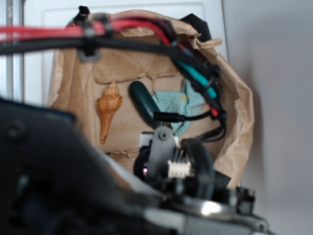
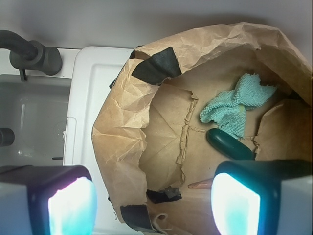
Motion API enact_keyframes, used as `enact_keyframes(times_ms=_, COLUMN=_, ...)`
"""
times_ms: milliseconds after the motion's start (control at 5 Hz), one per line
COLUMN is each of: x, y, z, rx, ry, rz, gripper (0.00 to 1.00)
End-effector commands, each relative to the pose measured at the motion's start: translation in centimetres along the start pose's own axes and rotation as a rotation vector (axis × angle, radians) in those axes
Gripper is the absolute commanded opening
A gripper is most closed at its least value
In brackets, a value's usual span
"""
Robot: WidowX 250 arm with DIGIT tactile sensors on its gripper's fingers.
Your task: Grab the plastic pickle.
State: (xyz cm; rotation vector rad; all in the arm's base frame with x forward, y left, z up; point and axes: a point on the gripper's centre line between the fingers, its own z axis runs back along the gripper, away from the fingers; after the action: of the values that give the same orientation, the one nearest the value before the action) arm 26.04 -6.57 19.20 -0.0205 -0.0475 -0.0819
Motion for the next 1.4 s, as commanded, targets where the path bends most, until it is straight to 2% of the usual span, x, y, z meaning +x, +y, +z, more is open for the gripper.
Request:
enact_keyframes(times_ms=0, x=2.0, y=2.4, z=-0.5, rx=-0.047, ry=-0.057, rz=-0.148, gripper=1.0)
enact_keyframes(times_ms=200, x=2.9, y=5.2, z=-0.9, rx=-0.071, ry=-0.029, rz=-0.222, gripper=1.0)
enact_keyframes(times_ms=400, x=1.6, y=7.2, z=-1.0, rx=-0.087, ry=-0.011, rz=-0.304, gripper=1.0)
enact_keyframes(times_ms=600, x=-0.7, y=8.4, z=-2.2, rx=-0.068, ry=-0.051, rz=-0.377, gripper=1.0)
enact_keyframes(times_ms=800, x=-1.3, y=8.9, z=-5.1, rx=-0.041, ry=-0.134, rz=-0.431, gripper=1.0)
enact_keyframes(times_ms=1000, x=-1.7, y=8.8, z=-7.0, rx=-0.029, ry=-0.173, rz=-0.464, gripper=1.0)
enact_keyframes(times_ms=1200, x=-0.8, y=8.4, z=-8.6, rx=-0.021, ry=-0.156, rz=-0.462, gripper=1.0)
